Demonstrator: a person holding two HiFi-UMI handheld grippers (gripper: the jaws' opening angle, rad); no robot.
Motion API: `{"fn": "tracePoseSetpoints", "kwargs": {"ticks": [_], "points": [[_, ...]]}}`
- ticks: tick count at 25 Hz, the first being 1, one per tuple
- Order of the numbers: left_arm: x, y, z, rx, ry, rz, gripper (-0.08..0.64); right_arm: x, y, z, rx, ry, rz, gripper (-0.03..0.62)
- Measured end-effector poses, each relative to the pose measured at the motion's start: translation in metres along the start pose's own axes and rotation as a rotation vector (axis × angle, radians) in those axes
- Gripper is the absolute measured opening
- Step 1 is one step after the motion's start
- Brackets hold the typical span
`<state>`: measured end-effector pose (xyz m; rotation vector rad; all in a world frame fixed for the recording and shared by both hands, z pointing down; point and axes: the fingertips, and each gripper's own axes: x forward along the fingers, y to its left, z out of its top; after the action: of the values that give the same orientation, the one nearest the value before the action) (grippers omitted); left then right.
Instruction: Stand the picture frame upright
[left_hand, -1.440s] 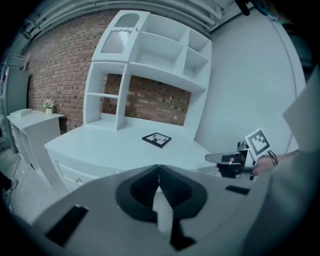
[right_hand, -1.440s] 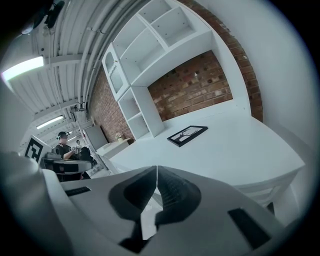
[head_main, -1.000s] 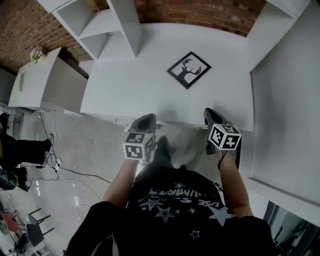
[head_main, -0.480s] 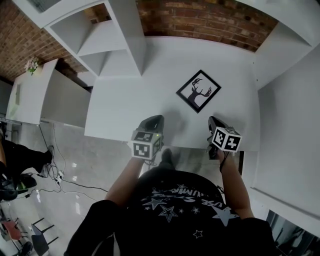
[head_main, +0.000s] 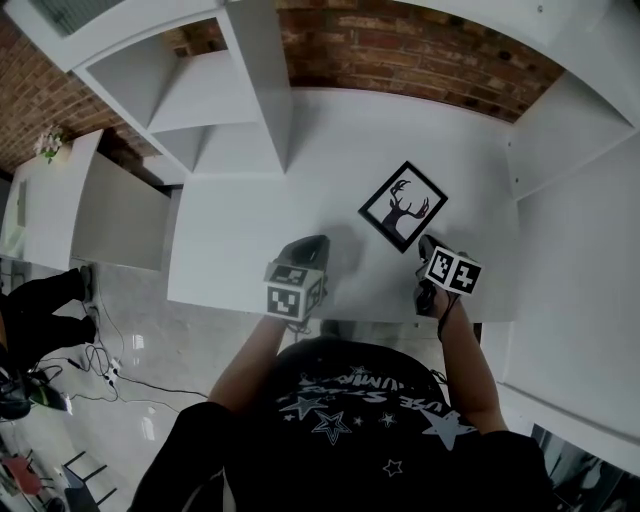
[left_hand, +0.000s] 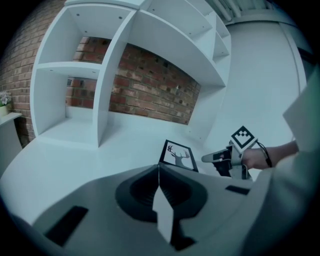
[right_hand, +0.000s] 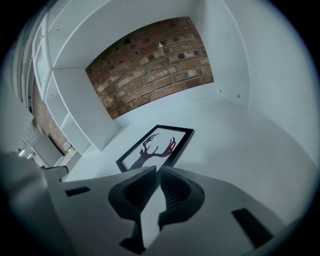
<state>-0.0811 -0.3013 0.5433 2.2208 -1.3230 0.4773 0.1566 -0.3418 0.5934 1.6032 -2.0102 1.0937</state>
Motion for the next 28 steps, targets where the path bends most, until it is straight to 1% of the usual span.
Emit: {"fn": "tracePoseSetpoints", "kwargs": {"ticks": [5,7,9,12,16,17,18,20,23,28], "points": [[0.008,0.013,0.0,-0.002,0.022,-0.02,0.018,0.02,-0.001,0.002,0.077,0.025,-0.041,0.018],[0.011,0.018,0.0,0.001,0.022,-0.026,0.018,0.026,-0.001,0.001,0.09,0.035,-0.061,0.032],[0.013,0.023,0.0,-0.004,0.023,-0.029,0.018,0.031,0.0,-0.001,0.09,0.051,-0.073,0.098],[0.017,0.028,-0.003,-0.016,0.034,-0.037,0.018,0.033,-0.001,-0.002,0.077,0.063,-0.106,0.106],[0.02,0.027,-0.004,-0.013,0.041,-0.039,0.018,0.036,-0.003,-0.003,0.038,0.086,-0.15,0.107],[0.02,0.026,-0.005,-0.013,0.044,-0.037,0.018,0.038,-0.003,-0.005,0.042,0.097,-0.156,0.153],[0.02,0.026,-0.005,-0.012,0.046,-0.037,0.018,0.039,-0.002,-0.008,0.048,0.107,-0.159,0.169],[0.02,0.024,-0.005,-0.009,0.045,-0.036,0.018,0.041,-0.003,-0.01,0.042,0.118,-0.169,0.17],[0.019,0.021,-0.007,-0.005,0.047,-0.035,0.018,0.043,-0.003,-0.011,0.008,0.118,-0.173,0.156],[0.014,0.016,-0.011,-0.009,0.065,-0.026,0.018,0.039,-0.004,-0.012,0.058,0.096,-0.142,0.126]]}}
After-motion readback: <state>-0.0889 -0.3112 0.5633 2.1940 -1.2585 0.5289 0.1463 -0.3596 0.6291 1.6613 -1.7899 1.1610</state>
